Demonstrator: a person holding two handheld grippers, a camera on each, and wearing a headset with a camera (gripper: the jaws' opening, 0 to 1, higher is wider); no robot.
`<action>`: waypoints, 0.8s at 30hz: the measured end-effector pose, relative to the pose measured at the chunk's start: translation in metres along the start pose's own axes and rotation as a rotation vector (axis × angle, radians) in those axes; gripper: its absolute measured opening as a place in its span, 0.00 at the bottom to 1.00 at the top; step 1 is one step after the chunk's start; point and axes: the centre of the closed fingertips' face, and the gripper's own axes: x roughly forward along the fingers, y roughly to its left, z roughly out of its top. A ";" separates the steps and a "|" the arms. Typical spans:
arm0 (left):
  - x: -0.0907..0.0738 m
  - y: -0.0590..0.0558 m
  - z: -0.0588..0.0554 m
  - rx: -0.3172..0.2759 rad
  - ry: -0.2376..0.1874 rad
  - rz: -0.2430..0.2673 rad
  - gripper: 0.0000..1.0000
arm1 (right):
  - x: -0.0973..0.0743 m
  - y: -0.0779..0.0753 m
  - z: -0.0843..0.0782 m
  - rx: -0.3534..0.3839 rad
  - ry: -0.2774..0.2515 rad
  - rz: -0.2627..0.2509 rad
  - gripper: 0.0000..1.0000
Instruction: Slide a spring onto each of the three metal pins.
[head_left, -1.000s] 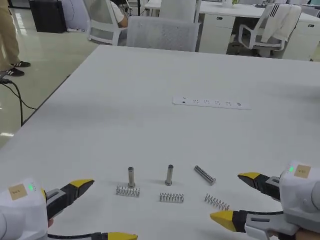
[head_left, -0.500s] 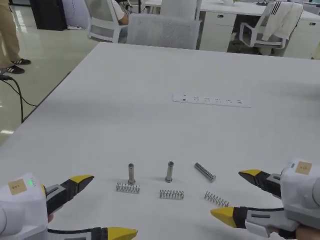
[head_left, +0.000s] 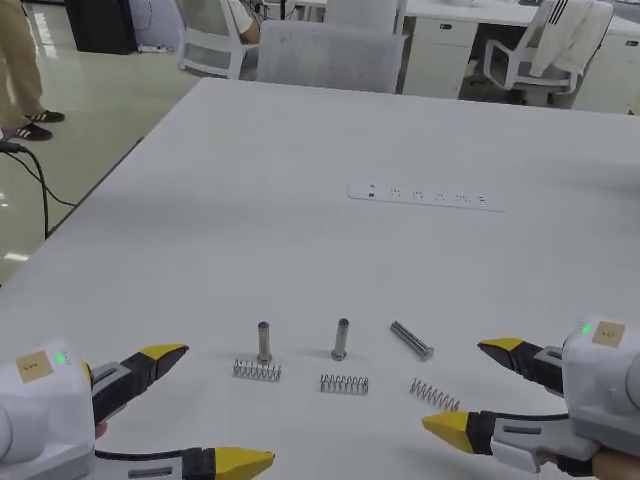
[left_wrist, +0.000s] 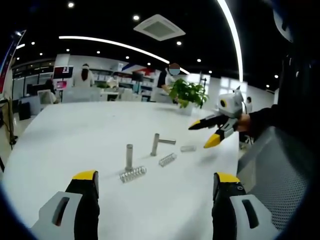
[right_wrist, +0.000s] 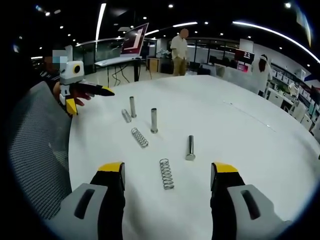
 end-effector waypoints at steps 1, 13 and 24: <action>0.000 0.000 0.000 0.000 0.000 0.000 0.92 | 0.000 0.000 0.000 0.001 0.000 0.000 0.69; 0.000 0.000 0.000 0.001 0.000 0.000 0.92 | 0.001 -0.004 0.006 0.003 -0.007 -0.002 0.68; -0.001 0.001 0.001 -0.001 -0.005 0.003 0.91 | 0.013 -0.022 0.030 -0.059 0.015 -0.014 0.62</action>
